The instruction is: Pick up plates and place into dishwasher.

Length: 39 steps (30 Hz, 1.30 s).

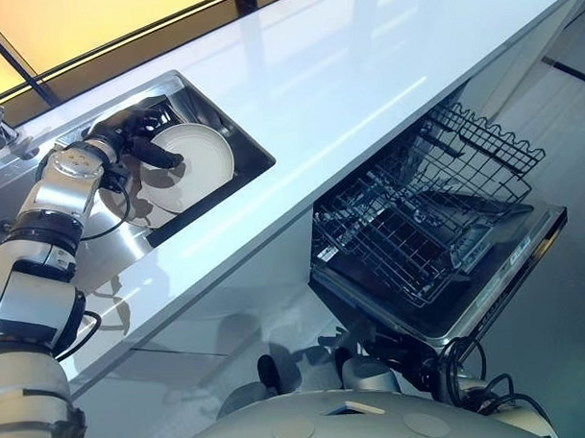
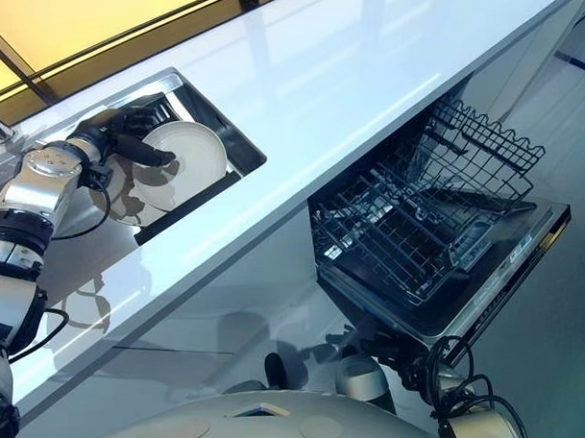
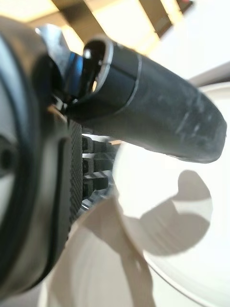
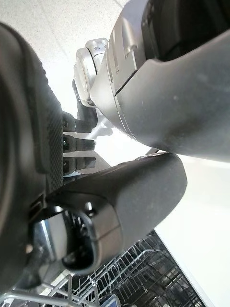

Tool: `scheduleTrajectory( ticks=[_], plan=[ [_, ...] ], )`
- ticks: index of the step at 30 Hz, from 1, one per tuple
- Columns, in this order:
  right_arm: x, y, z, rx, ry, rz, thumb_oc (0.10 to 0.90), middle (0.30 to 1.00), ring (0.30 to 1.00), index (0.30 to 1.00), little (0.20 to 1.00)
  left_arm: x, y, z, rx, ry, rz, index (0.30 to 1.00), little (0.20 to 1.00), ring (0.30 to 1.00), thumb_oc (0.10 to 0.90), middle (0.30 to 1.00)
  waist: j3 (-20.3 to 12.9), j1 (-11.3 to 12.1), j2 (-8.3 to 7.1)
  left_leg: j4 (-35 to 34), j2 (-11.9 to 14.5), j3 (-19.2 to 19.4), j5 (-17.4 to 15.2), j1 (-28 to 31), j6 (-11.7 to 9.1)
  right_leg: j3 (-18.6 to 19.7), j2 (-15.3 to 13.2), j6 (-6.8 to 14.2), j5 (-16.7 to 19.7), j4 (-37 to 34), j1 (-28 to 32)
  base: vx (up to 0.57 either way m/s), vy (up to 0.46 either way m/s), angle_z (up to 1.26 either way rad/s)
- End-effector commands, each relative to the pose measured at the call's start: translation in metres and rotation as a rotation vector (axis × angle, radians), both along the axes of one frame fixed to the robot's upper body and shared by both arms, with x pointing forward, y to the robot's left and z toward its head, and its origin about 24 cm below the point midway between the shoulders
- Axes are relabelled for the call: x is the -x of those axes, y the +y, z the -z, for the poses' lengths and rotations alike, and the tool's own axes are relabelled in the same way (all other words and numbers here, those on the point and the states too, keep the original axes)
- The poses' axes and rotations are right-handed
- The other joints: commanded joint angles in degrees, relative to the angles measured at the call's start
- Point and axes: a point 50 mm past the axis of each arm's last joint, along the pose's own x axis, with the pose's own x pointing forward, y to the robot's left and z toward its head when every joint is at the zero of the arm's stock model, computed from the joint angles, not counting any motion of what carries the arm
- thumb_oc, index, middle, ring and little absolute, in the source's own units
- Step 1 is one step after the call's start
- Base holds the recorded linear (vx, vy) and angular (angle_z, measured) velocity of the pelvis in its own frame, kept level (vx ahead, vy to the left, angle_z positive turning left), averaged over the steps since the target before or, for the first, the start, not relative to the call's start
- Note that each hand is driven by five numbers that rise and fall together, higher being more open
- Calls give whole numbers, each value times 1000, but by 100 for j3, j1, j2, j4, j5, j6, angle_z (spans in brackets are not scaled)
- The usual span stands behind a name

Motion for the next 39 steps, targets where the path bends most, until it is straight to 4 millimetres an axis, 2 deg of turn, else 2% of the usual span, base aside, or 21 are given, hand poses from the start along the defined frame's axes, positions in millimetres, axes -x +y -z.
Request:
scheduleTrajectory(
  ticks=[1,13,16,17,19,25,30,39],
  plan=[
    [51,-32,2,102,172,-23,800,900,900,900,900,-16,-2,-95,-58,-255,8,900,900,900,800,900,21,-178,286,346,-453,289,-904,-9,408,226,321,421,181,418,-694,-10,25,-3],
    [41,-39,-3,106,123,-17,800,900,900,900,900,-19,-2,-102,-80,-278,-24,900,900,900,800,900,370,-280,240,466,-467,327,-873,-272,420,326,314,421,217,525,-955,-23,3,-2],
    [32,-39,-5,104,96,-17,800,900,900,900,900,-21,-9,-108,-59,-260,26,900,900,900,800,900,493,-279,244,498,-472,311,-860,-365,414,351,314,408,218,554,-1034,-85,-2,-1],
    [31,-41,-5,105,90,-15,800,900,900,900,900,-21,-11,-109,-48,-255,44,502,436,502,336,502,516,-279,255,500,-471,309,-853,-375,406,346,312,407,220,560,-1045,-52,12,1],
    [28,-42,-6,107,86,-12,800,900,900,900,900,-20,-15,-113,-41,-258,75,300,200,300,100,300,538,-274,285,499,-476,297,-841,-379,391,333,312,402,221,560,-1044,-19,8,1],
    [29,-46,-7,117,88,2,800,900,900,900,900,-16,-27,-121,50,-279,211,300,200,300,100,300,477,-194,406,452,-510,228,-836,-308,361,238,290,391,205,484,-925,0,0,0],
    [30,-45,-7,112,92,14,800,900,900,900,900,-13,-23,-123,116,-309,225,300,200,300,100,300,322,-115,458,342,-534,134,-815,-197,347,191,322,348,184,377,-778,9,-6,6],
    [35,-41,-4,105,107,17,800,900,900,900,900,-8,-12,-127,123,-385,203,300,200,300,100,300,66,-21,474,188,-517,55,-773,-48,314,141,381,302,171,234,-602,-16,-13,5]
  ],
)
